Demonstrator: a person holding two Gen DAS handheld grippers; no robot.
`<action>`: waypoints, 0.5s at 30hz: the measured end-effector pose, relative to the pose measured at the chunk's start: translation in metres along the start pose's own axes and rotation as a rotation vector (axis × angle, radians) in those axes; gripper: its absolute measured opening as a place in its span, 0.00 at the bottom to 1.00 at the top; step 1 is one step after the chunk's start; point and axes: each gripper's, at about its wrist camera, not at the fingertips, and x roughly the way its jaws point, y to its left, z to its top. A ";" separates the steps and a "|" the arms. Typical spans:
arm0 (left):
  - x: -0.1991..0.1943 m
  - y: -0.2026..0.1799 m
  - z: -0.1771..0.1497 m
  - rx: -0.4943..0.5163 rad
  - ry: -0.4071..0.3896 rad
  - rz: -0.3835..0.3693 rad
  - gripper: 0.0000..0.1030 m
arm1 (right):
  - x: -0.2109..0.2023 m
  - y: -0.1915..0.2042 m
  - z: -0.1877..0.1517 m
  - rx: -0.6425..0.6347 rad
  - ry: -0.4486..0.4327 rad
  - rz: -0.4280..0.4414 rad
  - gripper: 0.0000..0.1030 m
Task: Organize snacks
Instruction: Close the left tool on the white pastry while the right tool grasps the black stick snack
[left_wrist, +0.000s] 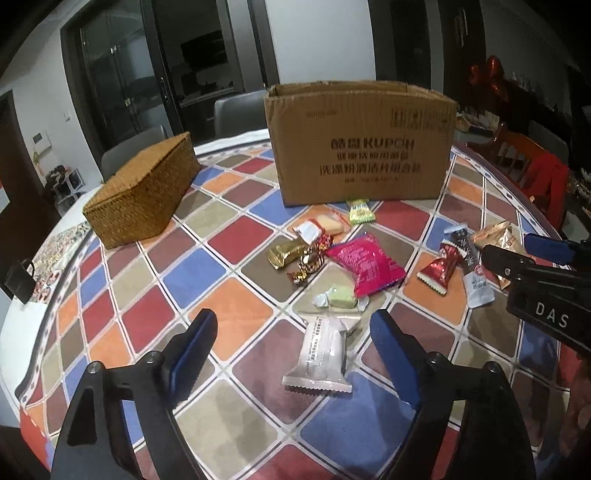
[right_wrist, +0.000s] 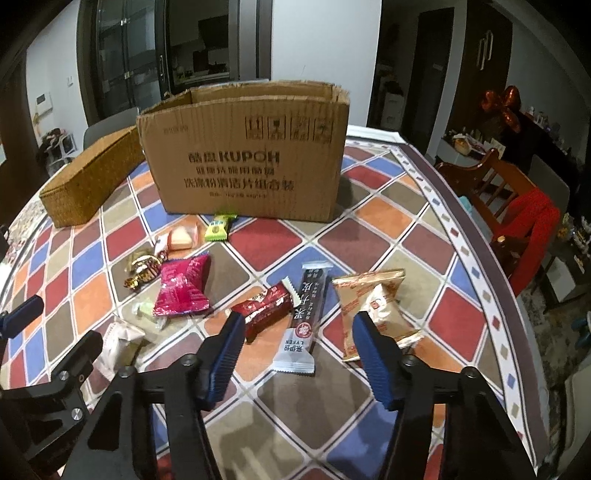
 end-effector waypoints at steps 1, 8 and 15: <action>0.002 0.001 -0.001 -0.001 0.004 0.002 0.81 | 0.005 0.001 -0.001 0.000 0.009 -0.001 0.57; 0.023 -0.002 -0.008 -0.009 0.053 -0.025 0.70 | 0.024 0.000 -0.004 0.002 0.038 -0.011 0.55; 0.035 -0.007 -0.011 0.010 0.080 -0.041 0.64 | 0.042 -0.003 -0.005 0.009 0.065 -0.024 0.53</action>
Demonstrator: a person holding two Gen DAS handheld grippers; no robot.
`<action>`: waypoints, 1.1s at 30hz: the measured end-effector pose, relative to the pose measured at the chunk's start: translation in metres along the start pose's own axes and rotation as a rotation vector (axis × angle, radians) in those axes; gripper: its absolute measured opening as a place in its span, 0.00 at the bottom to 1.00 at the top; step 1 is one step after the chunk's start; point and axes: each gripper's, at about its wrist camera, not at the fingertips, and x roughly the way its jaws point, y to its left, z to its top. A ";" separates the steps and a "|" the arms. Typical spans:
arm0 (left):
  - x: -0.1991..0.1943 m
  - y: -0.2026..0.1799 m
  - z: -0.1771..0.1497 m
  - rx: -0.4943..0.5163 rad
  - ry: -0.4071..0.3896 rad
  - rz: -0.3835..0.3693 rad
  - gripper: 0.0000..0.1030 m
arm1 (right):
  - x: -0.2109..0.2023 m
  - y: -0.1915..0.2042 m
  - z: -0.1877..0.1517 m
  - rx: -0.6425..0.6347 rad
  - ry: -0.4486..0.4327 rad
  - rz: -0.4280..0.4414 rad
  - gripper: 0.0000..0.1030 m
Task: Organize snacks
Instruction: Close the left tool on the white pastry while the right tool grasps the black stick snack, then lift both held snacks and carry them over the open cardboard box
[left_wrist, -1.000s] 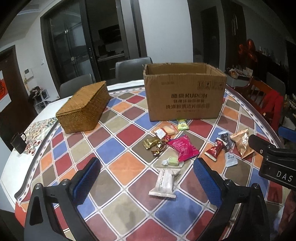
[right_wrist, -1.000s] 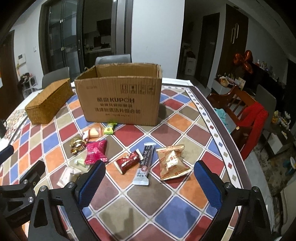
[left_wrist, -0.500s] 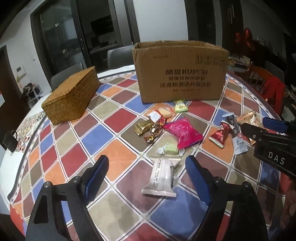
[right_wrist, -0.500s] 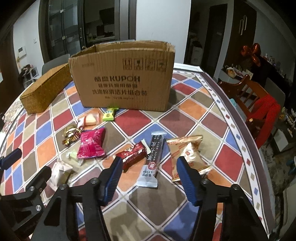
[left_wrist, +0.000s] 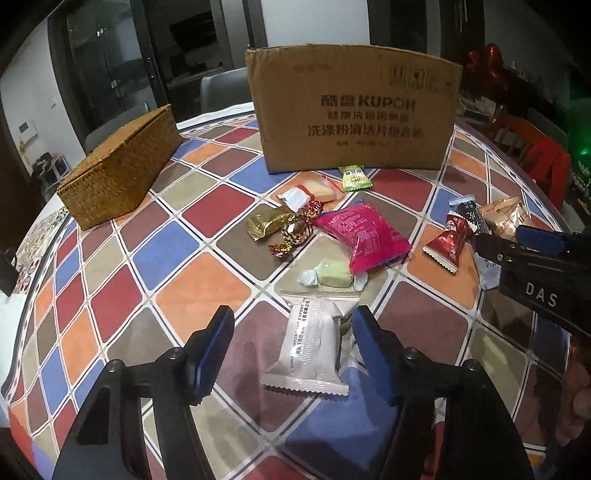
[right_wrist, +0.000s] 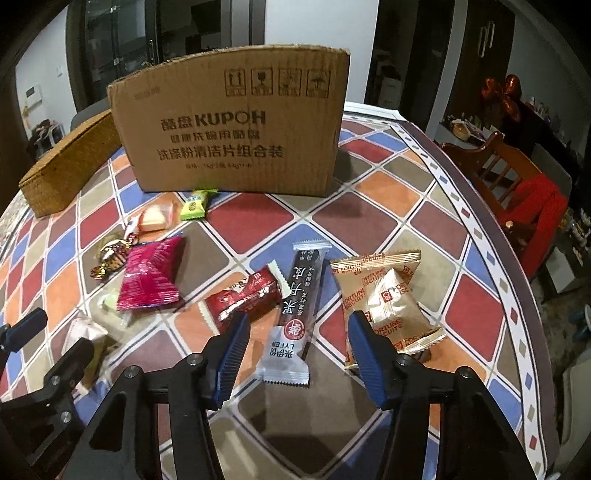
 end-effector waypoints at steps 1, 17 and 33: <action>0.002 0.000 0.000 0.000 0.003 -0.001 0.63 | 0.003 0.000 0.000 0.001 0.006 0.002 0.52; 0.013 -0.007 -0.004 0.015 0.045 -0.054 0.30 | 0.028 0.001 0.001 0.013 0.047 0.040 0.29; 0.002 -0.004 0.007 0.027 0.022 -0.016 0.28 | 0.009 -0.006 0.003 0.030 0.024 0.062 0.17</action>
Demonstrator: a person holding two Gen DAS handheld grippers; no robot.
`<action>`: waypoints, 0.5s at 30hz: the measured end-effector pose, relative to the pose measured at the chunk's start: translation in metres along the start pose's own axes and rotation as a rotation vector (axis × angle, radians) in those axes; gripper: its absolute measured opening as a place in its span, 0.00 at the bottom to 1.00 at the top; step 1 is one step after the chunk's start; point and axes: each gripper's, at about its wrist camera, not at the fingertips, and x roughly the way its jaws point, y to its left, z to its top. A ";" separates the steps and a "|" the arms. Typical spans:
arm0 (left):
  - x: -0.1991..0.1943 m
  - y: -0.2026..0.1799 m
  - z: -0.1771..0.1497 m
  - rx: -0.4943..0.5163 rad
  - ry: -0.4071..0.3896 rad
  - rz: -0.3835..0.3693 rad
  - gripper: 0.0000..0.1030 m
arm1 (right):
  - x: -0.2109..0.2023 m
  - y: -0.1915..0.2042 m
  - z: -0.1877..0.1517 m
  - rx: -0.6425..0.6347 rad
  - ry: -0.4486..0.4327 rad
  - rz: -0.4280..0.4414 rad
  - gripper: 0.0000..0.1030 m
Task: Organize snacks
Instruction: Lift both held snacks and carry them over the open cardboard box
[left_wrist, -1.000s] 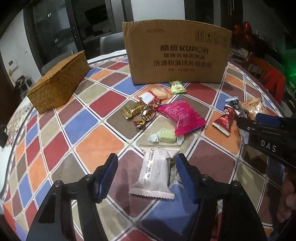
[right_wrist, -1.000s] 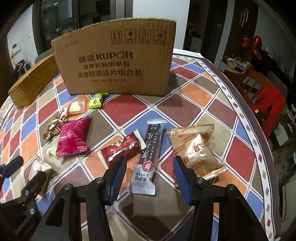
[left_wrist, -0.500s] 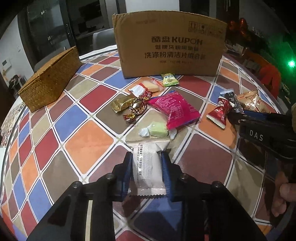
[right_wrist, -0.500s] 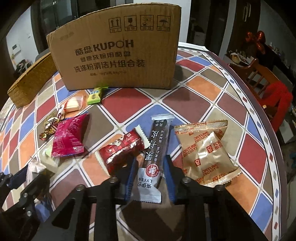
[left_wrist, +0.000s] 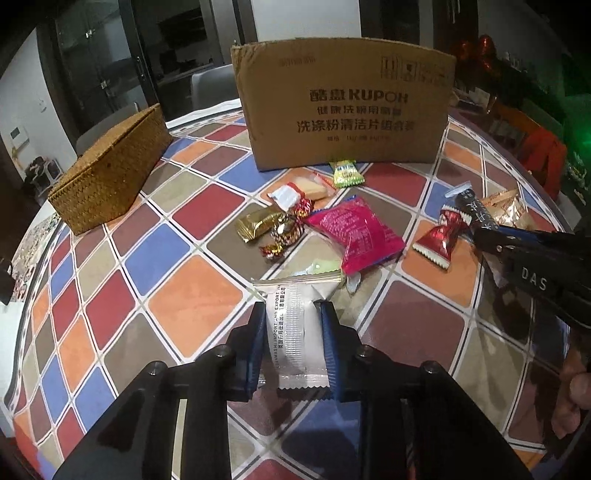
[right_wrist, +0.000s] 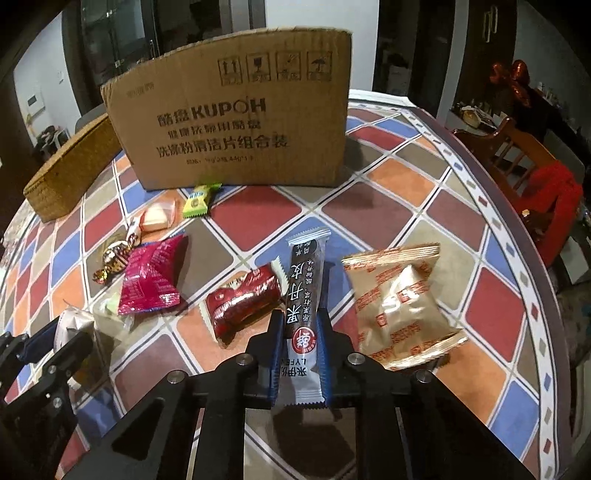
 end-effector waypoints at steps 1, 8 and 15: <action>-0.001 0.000 0.002 0.000 -0.002 0.000 0.28 | -0.003 -0.001 0.001 0.003 -0.004 -0.001 0.17; -0.015 0.000 0.009 -0.007 -0.029 -0.011 0.28 | -0.023 -0.006 0.006 0.002 -0.033 -0.012 0.17; -0.027 0.005 0.019 -0.005 -0.056 -0.022 0.28 | -0.044 -0.003 0.013 0.015 -0.077 -0.016 0.17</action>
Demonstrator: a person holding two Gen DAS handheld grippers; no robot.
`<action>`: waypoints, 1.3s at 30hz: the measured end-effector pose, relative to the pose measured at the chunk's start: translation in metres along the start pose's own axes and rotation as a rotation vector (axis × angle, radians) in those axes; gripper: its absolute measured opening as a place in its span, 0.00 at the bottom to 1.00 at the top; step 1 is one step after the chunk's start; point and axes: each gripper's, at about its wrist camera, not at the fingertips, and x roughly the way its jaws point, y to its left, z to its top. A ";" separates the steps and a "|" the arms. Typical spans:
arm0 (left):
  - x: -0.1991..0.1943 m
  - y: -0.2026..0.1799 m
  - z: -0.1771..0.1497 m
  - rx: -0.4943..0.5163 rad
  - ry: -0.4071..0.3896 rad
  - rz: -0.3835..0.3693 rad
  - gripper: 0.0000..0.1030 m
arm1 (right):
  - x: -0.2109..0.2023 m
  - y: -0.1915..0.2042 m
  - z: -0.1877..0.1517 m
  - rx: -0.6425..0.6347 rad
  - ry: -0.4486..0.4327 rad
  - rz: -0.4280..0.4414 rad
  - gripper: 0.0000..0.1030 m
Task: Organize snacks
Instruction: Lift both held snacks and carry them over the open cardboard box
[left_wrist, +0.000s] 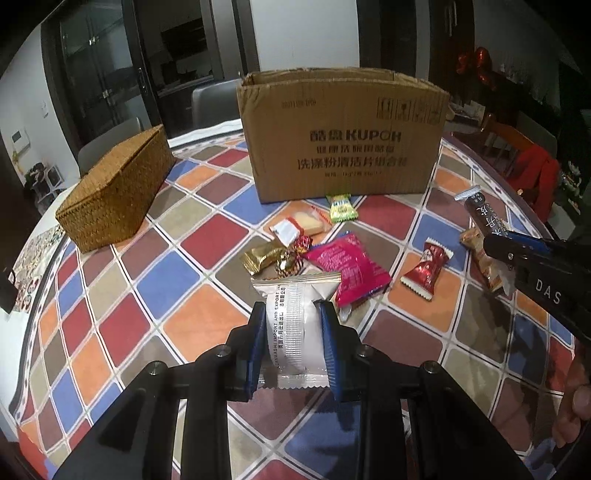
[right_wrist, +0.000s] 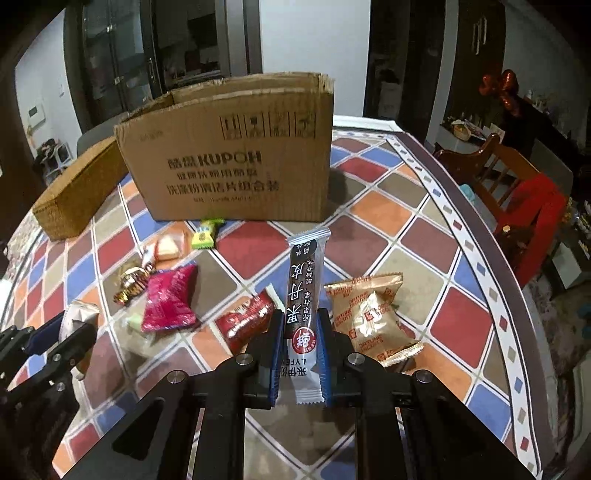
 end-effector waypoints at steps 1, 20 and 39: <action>-0.003 0.001 0.002 0.001 -0.008 -0.001 0.28 | -0.003 0.001 0.001 0.002 -0.007 0.000 0.17; -0.038 0.010 0.044 0.010 -0.094 0.012 0.28 | -0.050 0.007 0.034 -0.002 -0.126 0.029 0.17; -0.048 0.017 0.103 0.024 -0.191 0.023 0.28 | -0.070 0.013 0.094 -0.031 -0.249 0.040 0.17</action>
